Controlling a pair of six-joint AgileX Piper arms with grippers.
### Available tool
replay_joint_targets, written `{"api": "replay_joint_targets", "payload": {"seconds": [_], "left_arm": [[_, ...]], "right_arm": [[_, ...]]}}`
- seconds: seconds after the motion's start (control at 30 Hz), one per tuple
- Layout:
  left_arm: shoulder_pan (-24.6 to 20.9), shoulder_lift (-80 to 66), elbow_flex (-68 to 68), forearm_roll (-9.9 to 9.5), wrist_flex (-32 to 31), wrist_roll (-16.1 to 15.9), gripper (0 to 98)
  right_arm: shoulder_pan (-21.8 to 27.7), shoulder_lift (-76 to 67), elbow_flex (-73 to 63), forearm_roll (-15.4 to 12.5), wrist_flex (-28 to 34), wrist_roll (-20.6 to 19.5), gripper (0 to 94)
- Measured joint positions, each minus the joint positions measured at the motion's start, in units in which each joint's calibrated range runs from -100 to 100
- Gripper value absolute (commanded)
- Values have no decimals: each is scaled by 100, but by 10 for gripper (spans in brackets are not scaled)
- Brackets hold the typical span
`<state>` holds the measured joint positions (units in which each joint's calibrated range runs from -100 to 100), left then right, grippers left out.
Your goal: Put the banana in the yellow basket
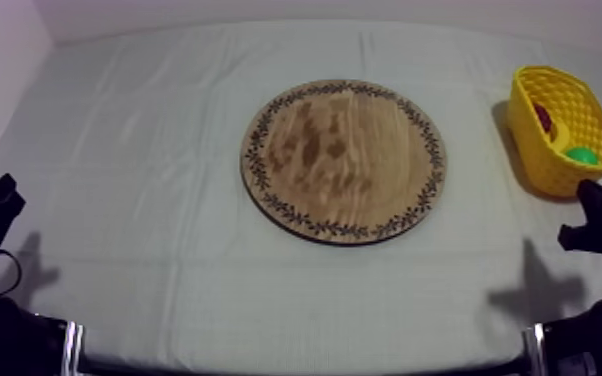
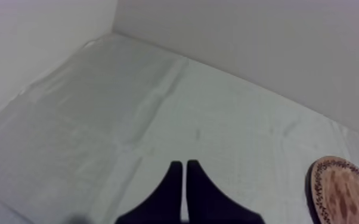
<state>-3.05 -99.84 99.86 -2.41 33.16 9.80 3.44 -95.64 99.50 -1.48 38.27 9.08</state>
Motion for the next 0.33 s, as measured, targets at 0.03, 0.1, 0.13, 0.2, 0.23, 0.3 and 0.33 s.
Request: {"api": "replay_joint_targets", "payload": {"seconds": [0.03,0.1,0.13,0.2,0.23,0.3,0.33], "left_arm": [[0,0,0,0,0,0,1],[0,0,0,0,0,0,1],[0,0,0,0,0,0,1],[0,0,0,0,0,0,1],[0,0,0,0,0,0,1],[0,0,0,0,0,0,1],[0,0,0,0,0,0,1]], "right_arm": [[0,0,0,0,0,47,3],[5,0,0,0,0,143,3],[9,0,0,0,-4,175,3],[10,0,0,0,-10,212,3],[10,0,0,0,-10,212,3],[10,0,0,0,-10,212,3],[10,0,0,0,-24,215,3]]}}
